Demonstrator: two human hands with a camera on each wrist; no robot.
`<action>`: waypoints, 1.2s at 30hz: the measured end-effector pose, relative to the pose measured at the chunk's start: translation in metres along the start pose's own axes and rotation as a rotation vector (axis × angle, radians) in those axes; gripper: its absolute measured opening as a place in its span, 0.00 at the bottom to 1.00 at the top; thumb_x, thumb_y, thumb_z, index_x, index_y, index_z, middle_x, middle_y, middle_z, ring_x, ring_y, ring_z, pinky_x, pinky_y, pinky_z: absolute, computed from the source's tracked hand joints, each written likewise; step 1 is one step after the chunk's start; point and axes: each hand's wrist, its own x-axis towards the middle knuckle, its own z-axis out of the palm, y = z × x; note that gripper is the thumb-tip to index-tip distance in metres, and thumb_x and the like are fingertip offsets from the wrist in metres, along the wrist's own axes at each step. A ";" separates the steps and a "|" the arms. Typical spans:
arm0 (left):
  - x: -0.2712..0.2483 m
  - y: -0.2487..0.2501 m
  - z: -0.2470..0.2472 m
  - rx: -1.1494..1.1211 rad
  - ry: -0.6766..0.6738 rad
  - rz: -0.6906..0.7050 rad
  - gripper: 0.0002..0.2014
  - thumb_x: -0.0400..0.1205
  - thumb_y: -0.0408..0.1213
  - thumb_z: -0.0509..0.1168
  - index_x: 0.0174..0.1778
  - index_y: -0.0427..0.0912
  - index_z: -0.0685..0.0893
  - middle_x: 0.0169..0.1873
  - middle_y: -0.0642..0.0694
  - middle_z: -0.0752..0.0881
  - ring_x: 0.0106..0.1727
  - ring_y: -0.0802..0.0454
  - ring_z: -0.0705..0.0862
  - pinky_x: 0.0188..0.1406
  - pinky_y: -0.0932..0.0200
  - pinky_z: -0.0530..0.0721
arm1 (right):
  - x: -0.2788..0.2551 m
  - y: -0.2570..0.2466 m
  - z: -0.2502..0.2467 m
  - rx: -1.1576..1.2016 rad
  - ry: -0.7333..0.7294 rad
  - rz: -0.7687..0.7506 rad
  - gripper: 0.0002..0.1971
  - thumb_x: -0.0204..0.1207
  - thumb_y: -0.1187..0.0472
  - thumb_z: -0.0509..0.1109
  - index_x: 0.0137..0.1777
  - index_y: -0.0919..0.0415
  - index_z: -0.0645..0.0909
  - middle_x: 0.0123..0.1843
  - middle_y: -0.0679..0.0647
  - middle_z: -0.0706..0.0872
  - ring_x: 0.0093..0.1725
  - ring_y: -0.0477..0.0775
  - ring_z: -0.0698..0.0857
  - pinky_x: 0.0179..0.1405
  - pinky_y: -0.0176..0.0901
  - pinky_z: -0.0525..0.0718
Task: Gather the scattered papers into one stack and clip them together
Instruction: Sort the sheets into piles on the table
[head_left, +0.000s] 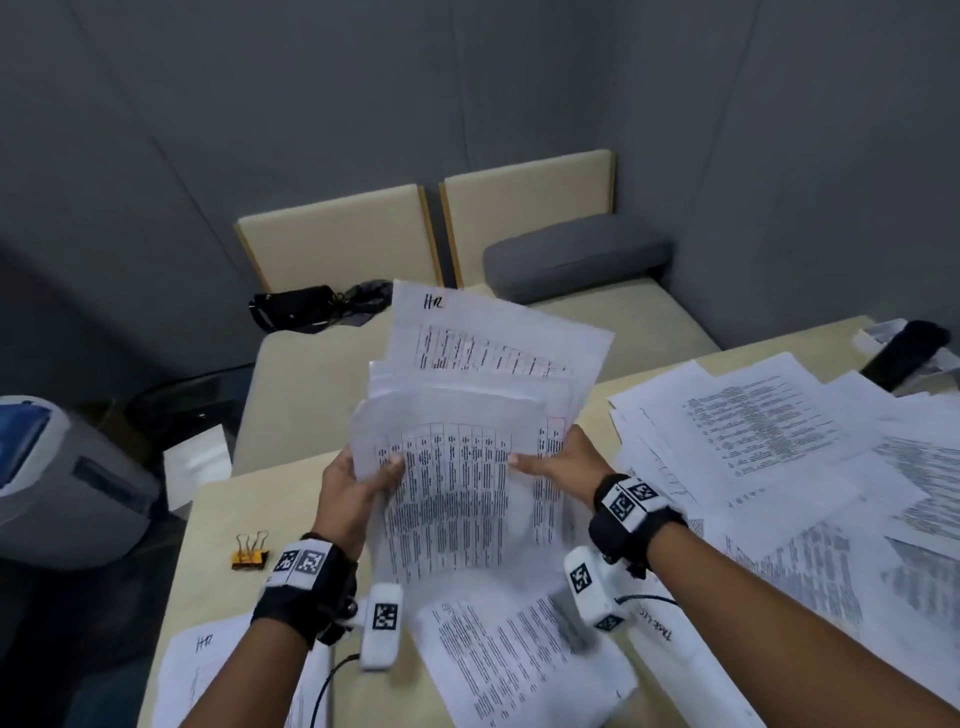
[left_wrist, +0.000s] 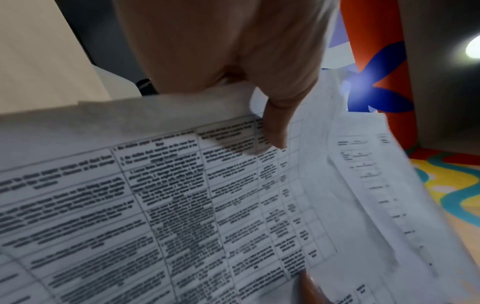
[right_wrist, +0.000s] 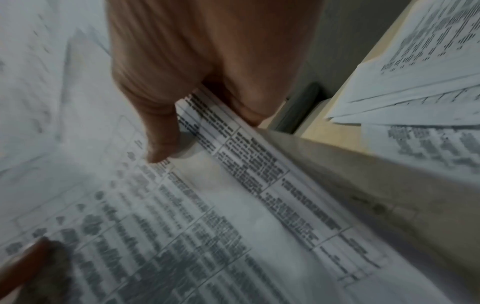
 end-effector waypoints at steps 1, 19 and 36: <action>-0.003 0.002 0.002 -0.009 -0.001 -0.001 0.17 0.76 0.23 0.70 0.61 0.29 0.81 0.42 0.40 0.89 0.44 0.42 0.85 0.34 0.59 0.88 | -0.007 -0.005 0.004 0.024 0.049 -0.019 0.52 0.62 0.46 0.84 0.78 0.68 0.59 0.75 0.58 0.71 0.77 0.61 0.70 0.74 0.53 0.71; -0.028 0.024 0.028 -0.217 0.012 0.047 0.24 0.73 0.19 0.70 0.67 0.29 0.78 0.54 0.36 0.88 0.50 0.42 0.89 0.55 0.41 0.87 | -0.056 -0.046 -0.014 0.284 0.142 -0.220 0.43 0.64 0.49 0.83 0.71 0.71 0.67 0.72 0.63 0.76 0.69 0.61 0.77 0.70 0.52 0.75; -0.020 0.016 0.065 -0.159 -0.107 0.076 0.20 0.70 0.25 0.76 0.58 0.35 0.83 0.49 0.42 0.91 0.48 0.45 0.90 0.48 0.47 0.90 | -0.047 -0.028 -0.036 0.381 0.209 -0.347 0.19 0.62 0.65 0.84 0.53 0.57 0.85 0.50 0.52 0.92 0.52 0.51 0.90 0.56 0.45 0.86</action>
